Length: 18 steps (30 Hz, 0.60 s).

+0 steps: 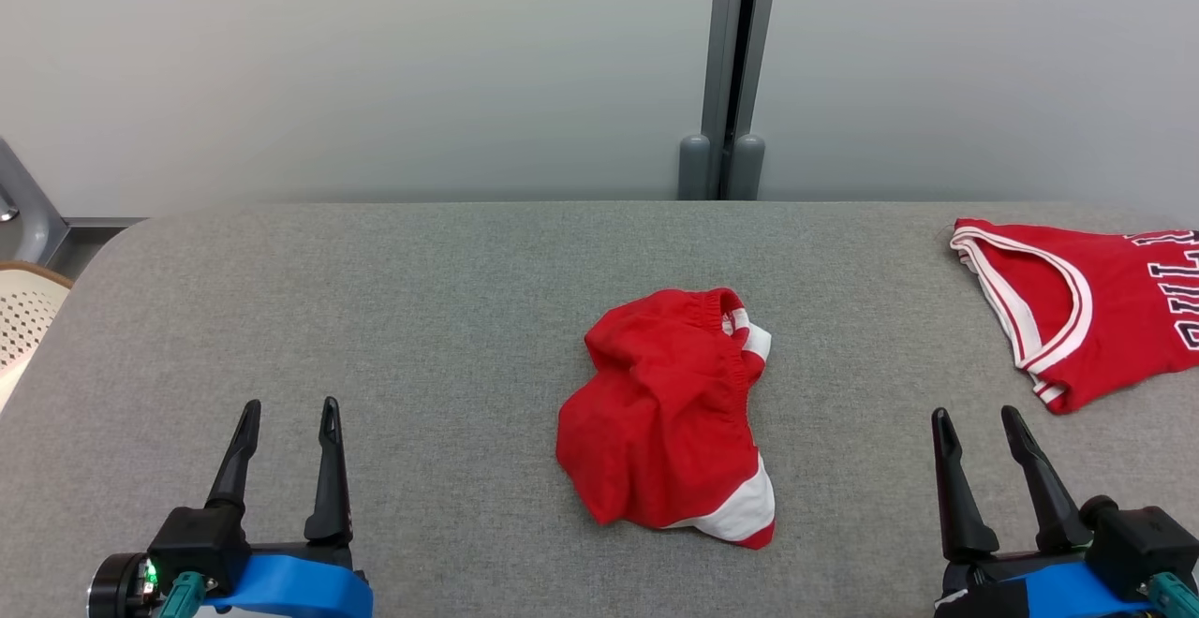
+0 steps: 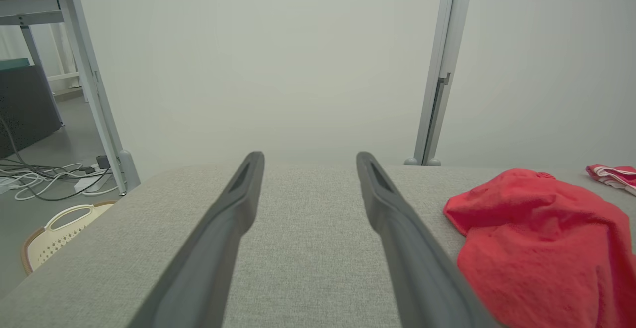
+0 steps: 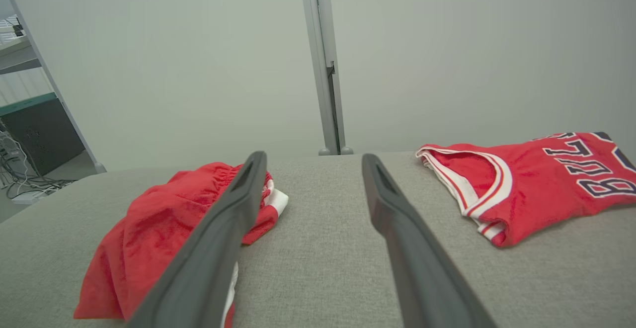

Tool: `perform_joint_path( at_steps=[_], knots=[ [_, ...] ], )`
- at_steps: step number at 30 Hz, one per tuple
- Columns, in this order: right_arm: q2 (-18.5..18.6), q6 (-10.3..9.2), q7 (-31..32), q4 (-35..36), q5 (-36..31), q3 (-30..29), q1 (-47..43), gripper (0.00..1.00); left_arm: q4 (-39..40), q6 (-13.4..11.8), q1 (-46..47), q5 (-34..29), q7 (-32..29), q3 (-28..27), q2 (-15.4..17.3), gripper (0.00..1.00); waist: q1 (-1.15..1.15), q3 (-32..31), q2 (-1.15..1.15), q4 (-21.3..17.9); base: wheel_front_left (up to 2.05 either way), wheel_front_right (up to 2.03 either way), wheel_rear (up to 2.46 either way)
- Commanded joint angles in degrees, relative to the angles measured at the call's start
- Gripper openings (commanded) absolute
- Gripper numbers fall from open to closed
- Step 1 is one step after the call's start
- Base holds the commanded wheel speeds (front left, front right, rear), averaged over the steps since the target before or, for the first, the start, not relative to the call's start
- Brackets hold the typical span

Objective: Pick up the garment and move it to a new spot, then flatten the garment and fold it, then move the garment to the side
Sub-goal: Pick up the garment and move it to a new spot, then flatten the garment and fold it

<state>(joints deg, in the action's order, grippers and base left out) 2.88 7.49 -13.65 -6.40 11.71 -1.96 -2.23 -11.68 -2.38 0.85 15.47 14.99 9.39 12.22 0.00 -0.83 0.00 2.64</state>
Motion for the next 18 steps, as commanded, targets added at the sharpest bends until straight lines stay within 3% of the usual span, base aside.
perform_joint_path(
  at_steps=[1,18],
  knots=[
    [0.02,0.01,0.18,-0.16,-0.20,-0.09,-0.91,1.00,-0.04,0.31,-0.51,-0.41,0.25,-0.40,-0.11,1.00,0.00,0.00,0.00,0.07,0.00,0.00,0.00],
    [0.02,0.01,0.27,-0.91,0.02,0.12,-1.16,1.00,0.81,0.87,0.28,-2.23,0.25,-1.11,-0.92,1.00,0.00,0.45,0.00,0.15,0.00,0.00,0.00]
  ],
)
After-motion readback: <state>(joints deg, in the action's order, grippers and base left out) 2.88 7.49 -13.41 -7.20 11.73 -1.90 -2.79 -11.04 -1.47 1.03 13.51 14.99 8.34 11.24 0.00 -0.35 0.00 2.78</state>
